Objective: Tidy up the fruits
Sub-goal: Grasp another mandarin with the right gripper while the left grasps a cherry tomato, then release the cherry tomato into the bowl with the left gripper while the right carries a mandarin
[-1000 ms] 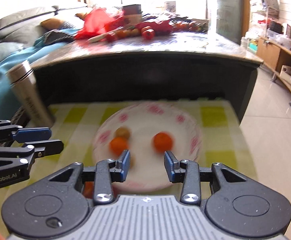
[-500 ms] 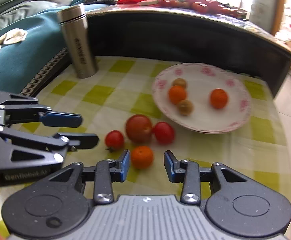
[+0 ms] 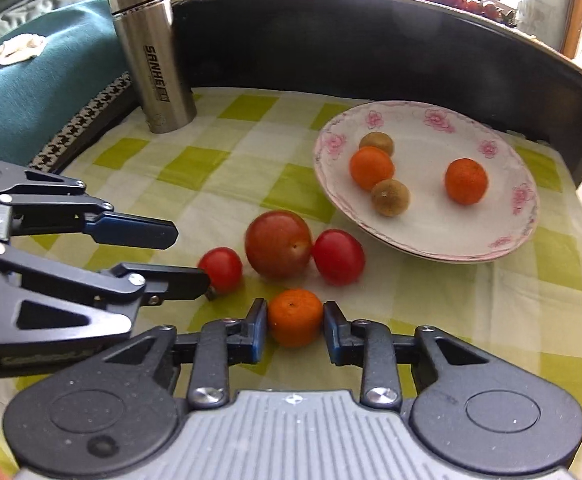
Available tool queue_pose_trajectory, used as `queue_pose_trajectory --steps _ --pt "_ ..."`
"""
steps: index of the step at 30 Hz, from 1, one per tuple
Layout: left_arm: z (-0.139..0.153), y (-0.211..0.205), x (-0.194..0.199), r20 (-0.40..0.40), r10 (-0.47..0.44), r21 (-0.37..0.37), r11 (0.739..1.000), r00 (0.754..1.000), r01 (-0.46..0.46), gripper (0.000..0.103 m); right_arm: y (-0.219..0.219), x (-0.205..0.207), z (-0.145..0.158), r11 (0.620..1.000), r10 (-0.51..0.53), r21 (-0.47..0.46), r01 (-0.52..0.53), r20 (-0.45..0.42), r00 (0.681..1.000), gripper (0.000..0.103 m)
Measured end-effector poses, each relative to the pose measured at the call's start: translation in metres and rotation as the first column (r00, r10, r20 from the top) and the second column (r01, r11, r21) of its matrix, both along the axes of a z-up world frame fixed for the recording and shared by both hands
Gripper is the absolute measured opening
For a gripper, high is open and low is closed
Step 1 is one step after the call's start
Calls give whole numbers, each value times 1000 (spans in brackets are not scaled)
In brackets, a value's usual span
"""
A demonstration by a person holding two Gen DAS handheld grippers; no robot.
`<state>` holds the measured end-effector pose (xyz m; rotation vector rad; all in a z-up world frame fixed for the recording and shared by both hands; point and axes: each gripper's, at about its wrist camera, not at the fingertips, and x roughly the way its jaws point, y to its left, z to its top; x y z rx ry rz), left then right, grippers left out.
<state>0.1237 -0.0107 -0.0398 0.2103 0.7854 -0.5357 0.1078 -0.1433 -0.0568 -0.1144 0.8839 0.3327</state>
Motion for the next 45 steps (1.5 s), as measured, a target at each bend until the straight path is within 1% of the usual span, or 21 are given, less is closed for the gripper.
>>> queue_pose_trajectory --steps 6,8,10,12,15,19,26,31,33,36,40,45 --pt "-9 -12 -1 3 -31 7 999 1000 31 44 -19 -3 12 998 -62 27 62 -4 998 35" --pt "-11 -15 -1 20 -26 21 999 999 26 44 -21 -2 12 996 -73 42 74 -17 997 35" --pt "-15 -14 0 14 -8 21 1000 1000 8 43 -22 -2 10 996 -78 42 79 -27 997 35" --pt "-20 -14 1 5 6 30 1000 1000 -6 40 -21 -2 8 997 -73 30 75 -34 997 35" --pt "-19 -16 -1 20 -5 36 999 1000 4 36 -20 -3 5 997 -71 27 72 -47 996 35" --pt "-18 -17 -4 10 -29 38 999 1000 29 35 -16 -5 5 998 -53 18 54 -45 998 35" --pt "-13 -11 -24 -10 -82 61 995 997 82 36 -14 -17 6 1000 -6 0 6 -43 999 35" --pt "-18 -16 -27 -10 -111 74 991 994 111 38 -8 -22 3 998 37 -51 -38 -19 999 35" --pt "-18 -17 -27 -5 -116 80 990 993 116 39 -10 -21 2 998 39 -46 -40 -24 999 36" --pt "-19 -17 -26 -8 -113 74 991 994 113 42 -12 -23 1 999 39 -34 -40 -21 999 37" --pt "-19 -18 -27 -6 -112 79 991 994 112 50 -13 -24 1 999 46 -25 -47 -23 999 42" --pt "-19 -19 -28 7 -115 92 989 993 114 53 -12 -24 1 998 50 -27 -51 -19 999 42"
